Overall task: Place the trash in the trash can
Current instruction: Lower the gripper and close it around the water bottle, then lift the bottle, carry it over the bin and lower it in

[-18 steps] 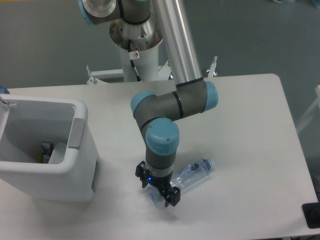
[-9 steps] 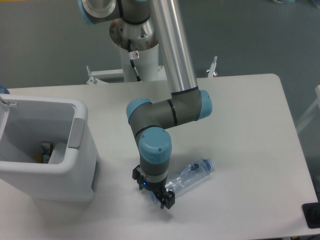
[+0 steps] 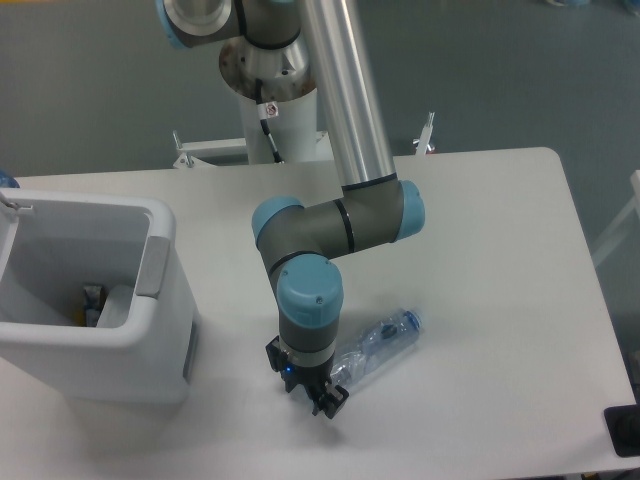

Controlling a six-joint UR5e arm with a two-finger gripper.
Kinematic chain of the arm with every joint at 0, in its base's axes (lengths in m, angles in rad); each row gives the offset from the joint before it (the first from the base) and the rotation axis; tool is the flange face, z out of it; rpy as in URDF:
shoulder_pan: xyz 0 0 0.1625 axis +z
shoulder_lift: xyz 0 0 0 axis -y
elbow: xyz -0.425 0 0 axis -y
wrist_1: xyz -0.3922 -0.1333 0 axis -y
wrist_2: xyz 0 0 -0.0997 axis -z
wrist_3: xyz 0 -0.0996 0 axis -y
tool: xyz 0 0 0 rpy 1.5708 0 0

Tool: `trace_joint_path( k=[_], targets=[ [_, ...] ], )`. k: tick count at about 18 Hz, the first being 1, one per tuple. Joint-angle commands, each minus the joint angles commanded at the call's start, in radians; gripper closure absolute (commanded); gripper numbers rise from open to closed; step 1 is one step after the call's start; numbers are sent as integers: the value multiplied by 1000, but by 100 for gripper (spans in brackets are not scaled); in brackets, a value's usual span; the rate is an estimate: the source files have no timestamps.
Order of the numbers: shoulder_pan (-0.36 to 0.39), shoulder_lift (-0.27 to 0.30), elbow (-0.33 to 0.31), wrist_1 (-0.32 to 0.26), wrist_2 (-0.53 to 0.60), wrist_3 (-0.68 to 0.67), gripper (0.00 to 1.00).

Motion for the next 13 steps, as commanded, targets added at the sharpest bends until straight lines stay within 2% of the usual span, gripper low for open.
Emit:
trace_joint_path(
  k=[4, 7, 10, 13],
  targets=[
    [9, 17, 52, 2, -27, -38, 61],
    [31, 23, 123, 2, -109, -116, 63],
    [60, 44, 189, 2, -219, -217, 63],
    [101, 69, 247, 2, -384, -342, 63]
  ],
)
